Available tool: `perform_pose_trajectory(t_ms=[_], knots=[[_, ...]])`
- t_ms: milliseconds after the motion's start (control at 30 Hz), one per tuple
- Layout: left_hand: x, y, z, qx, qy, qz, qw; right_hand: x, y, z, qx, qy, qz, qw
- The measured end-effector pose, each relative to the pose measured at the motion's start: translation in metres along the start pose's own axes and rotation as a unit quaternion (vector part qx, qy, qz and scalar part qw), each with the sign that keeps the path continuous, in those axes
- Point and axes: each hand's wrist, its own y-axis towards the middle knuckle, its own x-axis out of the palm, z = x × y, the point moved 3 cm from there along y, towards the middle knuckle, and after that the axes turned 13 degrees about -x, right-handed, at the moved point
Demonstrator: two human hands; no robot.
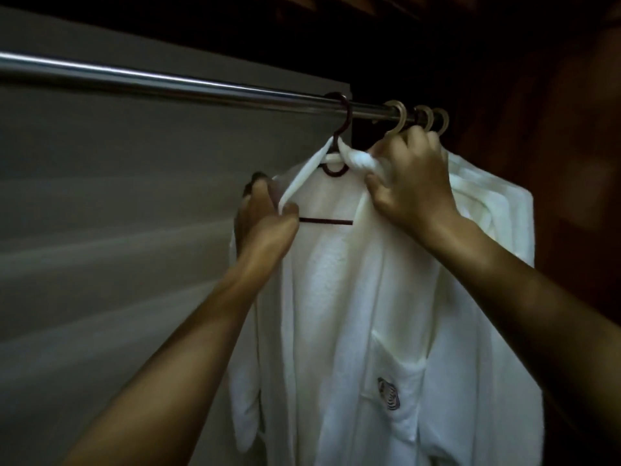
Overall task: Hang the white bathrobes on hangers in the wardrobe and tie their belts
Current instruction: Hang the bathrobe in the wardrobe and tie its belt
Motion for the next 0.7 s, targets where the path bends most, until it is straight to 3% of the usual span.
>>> perform_pose_trajectory(t_ms=[133,267,400,467,567,700], knots=[[0.006,0.022,0.032,0.092,-0.004,-0.016,0.996,-0.005,0.003,-0.007,-0.017,-0.016,-0.003,1.000],[0.015,0.032,0.053,0.053,0.018,-0.055,0.997,-0.003,0.011,-0.003,0.004,0.032,0.001,0.999],[0.014,0.031,0.069,-0.032,-0.150,-0.070,0.986,0.000,0.018,-0.002,0.075,0.091,0.053,0.992],[0.021,0.020,0.070,-0.023,-0.179,-0.102,0.978,0.006,0.014,-0.013,0.066,0.107,0.075,0.989],[0.024,0.020,0.057,-0.019,-0.188,-0.120,0.974,0.006,0.005,-0.012,0.043,0.113,0.038,0.992],[0.000,0.055,0.017,0.040,-0.106,-0.055,0.992,-0.015,-0.002,0.017,0.096,0.104,-0.084,0.986]])
